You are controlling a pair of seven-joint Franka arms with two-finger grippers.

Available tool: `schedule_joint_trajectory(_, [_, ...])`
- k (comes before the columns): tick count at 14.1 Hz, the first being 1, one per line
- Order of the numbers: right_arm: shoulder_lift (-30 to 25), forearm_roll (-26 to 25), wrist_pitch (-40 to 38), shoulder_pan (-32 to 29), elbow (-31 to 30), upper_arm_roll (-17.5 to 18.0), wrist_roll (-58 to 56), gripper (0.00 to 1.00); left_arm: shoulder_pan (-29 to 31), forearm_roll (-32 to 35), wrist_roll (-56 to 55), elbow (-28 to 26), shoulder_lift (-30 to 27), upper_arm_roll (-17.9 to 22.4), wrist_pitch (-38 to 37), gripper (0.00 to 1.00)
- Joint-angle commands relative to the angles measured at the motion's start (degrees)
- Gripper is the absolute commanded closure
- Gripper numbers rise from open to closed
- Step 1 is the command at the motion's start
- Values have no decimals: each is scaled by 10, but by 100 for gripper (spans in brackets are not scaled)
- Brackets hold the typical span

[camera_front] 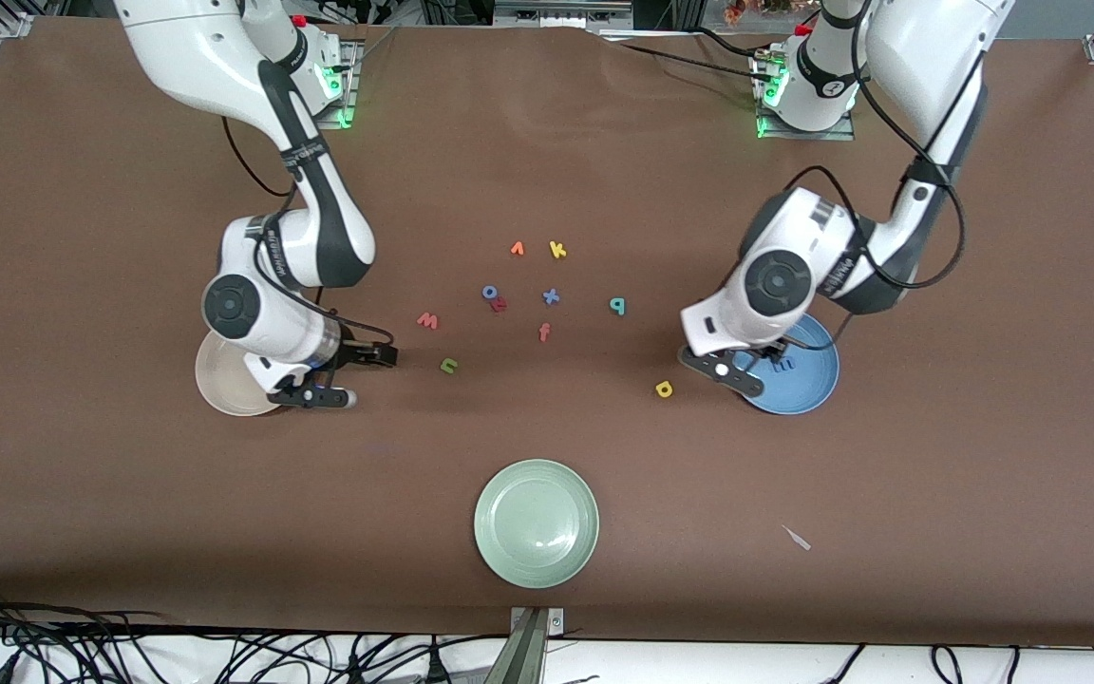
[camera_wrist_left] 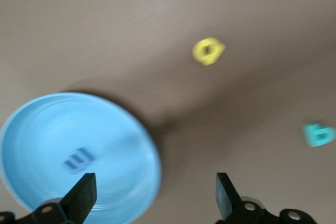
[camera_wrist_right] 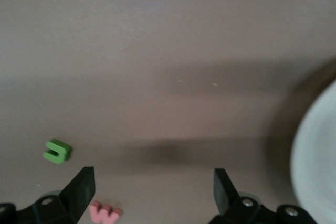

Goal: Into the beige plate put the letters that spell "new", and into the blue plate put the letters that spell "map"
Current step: 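Grasp the green letter with the right gripper while the left gripper grasps the teal letter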

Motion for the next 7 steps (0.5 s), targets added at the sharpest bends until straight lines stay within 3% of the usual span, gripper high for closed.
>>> schedule_joint_trajectory(1, [46,13,-1,31,58,-5,58,0,-17,-38,-73,14,31,-26,9,0])
schedule_joint_trajectory(7, [78,16,42,52,79,4,139,0,-112,-37,-254,4,99,-22,113,0])
